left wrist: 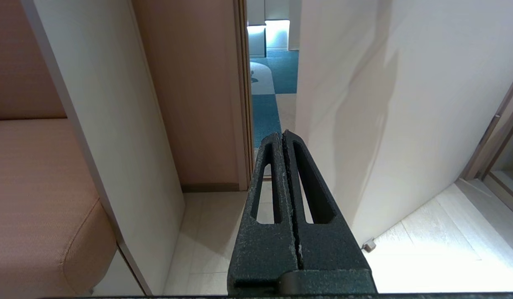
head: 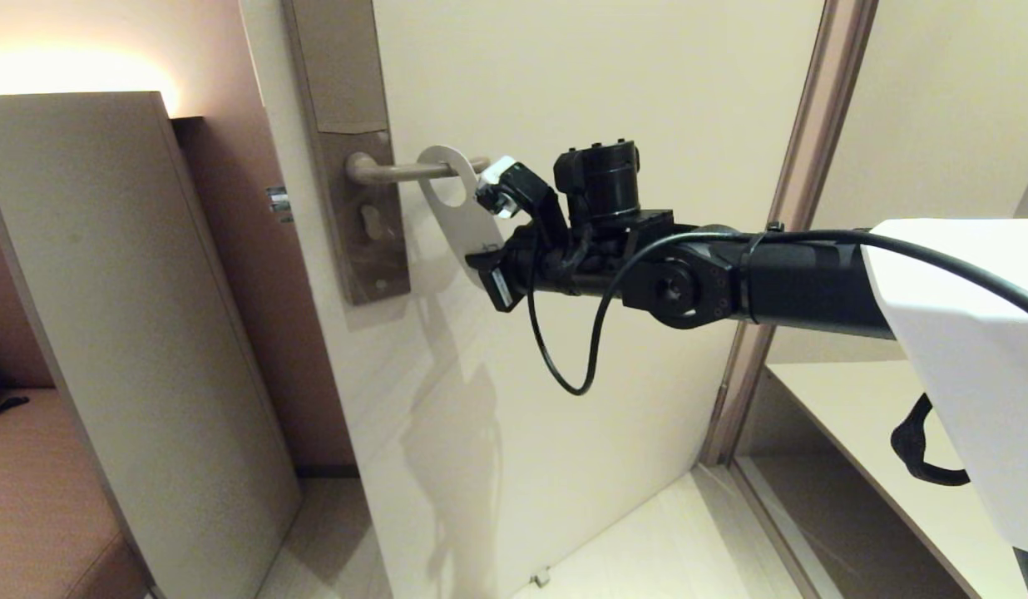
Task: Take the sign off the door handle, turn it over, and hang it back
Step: Hang the sign back with the other side facing out
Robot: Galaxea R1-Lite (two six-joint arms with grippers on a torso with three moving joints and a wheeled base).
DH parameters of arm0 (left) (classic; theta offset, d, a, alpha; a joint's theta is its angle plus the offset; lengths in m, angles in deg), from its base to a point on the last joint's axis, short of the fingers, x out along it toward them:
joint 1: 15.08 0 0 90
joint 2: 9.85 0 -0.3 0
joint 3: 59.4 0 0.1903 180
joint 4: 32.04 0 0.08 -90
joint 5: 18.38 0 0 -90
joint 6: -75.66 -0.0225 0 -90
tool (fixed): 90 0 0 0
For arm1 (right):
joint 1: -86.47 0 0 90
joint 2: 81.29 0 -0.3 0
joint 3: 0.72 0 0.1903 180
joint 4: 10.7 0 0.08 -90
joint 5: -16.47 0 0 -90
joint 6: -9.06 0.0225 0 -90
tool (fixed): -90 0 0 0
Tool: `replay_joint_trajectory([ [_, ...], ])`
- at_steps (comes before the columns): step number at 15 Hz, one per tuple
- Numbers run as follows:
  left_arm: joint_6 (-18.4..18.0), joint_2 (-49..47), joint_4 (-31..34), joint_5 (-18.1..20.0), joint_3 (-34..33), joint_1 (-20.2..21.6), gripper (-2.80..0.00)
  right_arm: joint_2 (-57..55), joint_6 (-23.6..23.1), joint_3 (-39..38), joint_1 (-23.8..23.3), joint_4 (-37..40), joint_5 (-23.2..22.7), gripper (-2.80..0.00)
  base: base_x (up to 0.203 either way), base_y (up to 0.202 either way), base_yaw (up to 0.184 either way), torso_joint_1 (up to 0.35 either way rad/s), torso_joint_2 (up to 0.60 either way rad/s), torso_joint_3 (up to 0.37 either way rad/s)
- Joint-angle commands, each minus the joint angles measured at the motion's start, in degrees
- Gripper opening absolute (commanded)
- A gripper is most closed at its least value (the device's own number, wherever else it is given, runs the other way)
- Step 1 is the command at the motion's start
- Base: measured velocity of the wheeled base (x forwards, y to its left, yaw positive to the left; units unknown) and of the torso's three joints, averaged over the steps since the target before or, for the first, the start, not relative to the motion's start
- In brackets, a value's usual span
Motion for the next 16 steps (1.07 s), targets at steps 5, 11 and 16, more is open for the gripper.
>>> replay_joint_trajectory([
  [5, 0.0, 0.0, 0.0, 0.0, 0.0, 0.0, -2.8, 0.0, -0.8, -0.4, 1.2, 0.0, -0.1, -2.8, 0.0, 0.0, 0.0, 0.0, 0.0, 0.0],
  [11, 0.0, 0.0, 0.0, 0.0, 0.0, 0.0, -2.8, 0.8, -1.6, -1.9, 1.3, 0.1, -0.1, -2.8, 0.0, 0.0, 0.0, 0.0, 0.0, 0.0],
  [16, 0.0, 0.0, 0.0, 0.0, 0.0, 0.0, -2.8, 2.0, -1.7, -4.4, 1.3, -0.1, -0.1, -2.8, 0.0, 0.0, 0.0, 0.0, 0.0, 0.0],
])
